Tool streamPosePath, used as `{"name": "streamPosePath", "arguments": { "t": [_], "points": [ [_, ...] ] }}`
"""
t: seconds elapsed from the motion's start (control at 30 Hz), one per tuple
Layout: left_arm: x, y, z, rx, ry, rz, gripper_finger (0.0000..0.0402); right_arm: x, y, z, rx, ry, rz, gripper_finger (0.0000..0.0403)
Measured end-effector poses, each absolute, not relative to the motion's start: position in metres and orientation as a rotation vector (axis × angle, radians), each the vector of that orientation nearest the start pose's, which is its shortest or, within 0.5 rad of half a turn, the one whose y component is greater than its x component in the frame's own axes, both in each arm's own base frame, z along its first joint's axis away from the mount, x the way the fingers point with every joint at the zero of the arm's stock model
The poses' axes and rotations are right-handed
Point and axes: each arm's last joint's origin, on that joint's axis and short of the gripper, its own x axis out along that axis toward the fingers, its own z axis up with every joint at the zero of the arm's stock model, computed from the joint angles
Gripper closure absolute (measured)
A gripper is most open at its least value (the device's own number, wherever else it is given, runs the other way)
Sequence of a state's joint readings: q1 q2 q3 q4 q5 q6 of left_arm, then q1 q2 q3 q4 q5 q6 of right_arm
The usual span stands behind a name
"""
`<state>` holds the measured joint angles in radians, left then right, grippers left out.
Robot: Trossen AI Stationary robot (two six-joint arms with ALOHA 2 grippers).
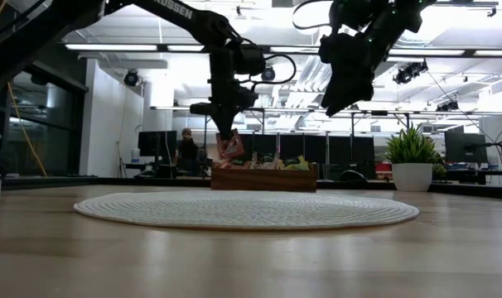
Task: Pick & Place Tea
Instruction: Put the orange tea bag into the left section of the wooden organizer
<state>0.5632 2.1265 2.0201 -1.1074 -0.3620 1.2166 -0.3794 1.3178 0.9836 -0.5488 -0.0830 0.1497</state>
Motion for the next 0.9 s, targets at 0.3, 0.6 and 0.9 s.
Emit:
{"name": "streamPosePath", "arguments": {
  "t": [0.3,0.6,0.9],
  "points": [
    [0.372,0.246,0.263,0.89,1.55,-0.13,0.0401,0.248,-0.096,0.261,0.311,0.847,-0.328,0.0194],
    [0.376,0.249,0.243,0.862,1.599,-0.184,0.0401,0.249,-0.096,0.261,0.3,0.849,-0.291,0.0194],
    [0.379,0.247,0.243,0.915,1.586,-0.211,0.0401,0.249,-0.095,0.261,0.292,0.85,-0.273,0.0194]
  ]
}}
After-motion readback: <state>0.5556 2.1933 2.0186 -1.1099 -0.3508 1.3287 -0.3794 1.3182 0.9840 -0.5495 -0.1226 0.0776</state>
